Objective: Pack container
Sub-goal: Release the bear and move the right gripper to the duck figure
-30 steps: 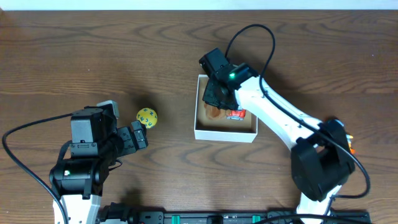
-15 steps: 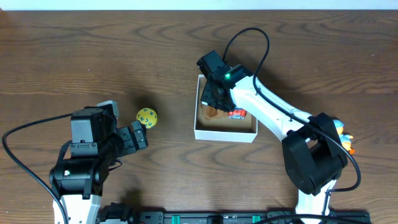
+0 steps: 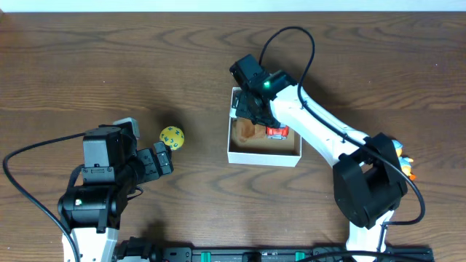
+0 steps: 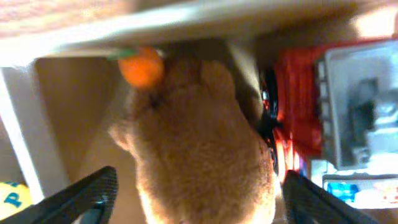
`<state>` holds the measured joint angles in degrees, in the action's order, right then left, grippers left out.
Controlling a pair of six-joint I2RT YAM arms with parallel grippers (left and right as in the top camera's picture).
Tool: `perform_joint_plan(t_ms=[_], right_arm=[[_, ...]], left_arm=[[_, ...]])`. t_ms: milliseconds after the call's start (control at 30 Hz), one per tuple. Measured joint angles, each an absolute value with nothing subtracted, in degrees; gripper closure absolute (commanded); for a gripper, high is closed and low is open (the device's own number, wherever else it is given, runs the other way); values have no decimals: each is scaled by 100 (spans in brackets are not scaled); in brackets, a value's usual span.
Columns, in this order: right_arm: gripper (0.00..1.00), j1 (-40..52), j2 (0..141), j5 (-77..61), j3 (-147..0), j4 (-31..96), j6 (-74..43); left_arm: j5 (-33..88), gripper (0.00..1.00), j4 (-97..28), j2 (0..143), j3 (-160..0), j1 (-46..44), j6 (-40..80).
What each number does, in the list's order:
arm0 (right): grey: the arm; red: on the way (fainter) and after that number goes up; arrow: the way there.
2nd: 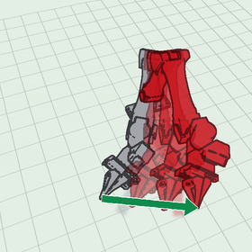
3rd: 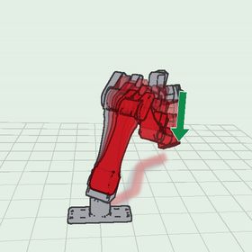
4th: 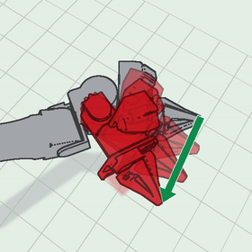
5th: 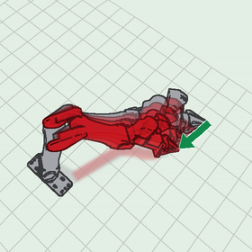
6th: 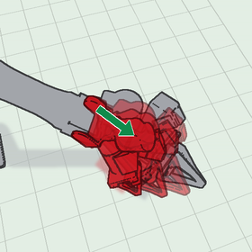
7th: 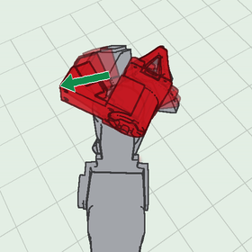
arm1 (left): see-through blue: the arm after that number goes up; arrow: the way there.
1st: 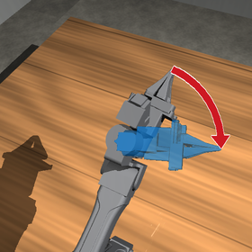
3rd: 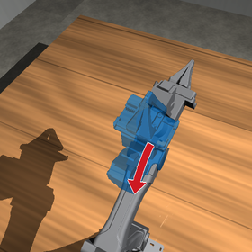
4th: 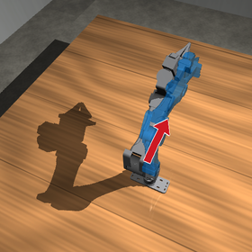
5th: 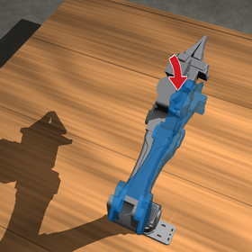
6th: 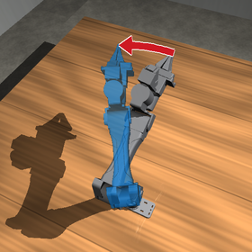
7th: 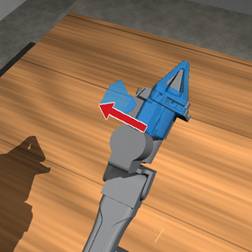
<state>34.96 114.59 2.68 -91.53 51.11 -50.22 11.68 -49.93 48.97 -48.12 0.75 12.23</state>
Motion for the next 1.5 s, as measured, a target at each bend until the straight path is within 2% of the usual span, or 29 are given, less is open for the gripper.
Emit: perform_joint_plan(t_ms=[233, 367, 467, 600, 733, 867, 1033, 1333, 1500], right_arm=[[1, 3420, 11041, 497, -9496, 5483, -4794], [1, 3009, 10361, 510, -9570, 5712, -4740], [1, 2355, 9703, 523, -9607, 6099, -4674], [1, 1026, 8858, 635, -9679, 6834, -4217], [1, -314, 8449, 696, -9714, 7599, -3052], [1, -1131, 8497, 722, -9605, 8025, -1793], [1, -1597, 8589, 729, -8678, 7754, -871], [1, -1951, 8759, 718, -6501, 5983, -329], [1, -2296, 8764, 725, -5787, 5223, -244]], left_arm=[[1168, 2, -4995, 4897, -4812, 75, 1223], [1168, 2, -4995, 4897, -4812, 75, 1223], [1168, 2, -4995, 4897, -4812, 73, 1223], [1168, 2, -4995, 4897, -4812, 73, 1223], [1168, 2, -4995, 4897, -4812, 73, 1223], [1168, 2, -4993, 4897, -4812, 75, 1223], [1166, 2, -4989, 4897, -4812, 75, 1223], [1166, 2, -4993, 4897, -4812, 75, 1223], [1168, 2, -4993, 4897, -4812, 75, 1223]])
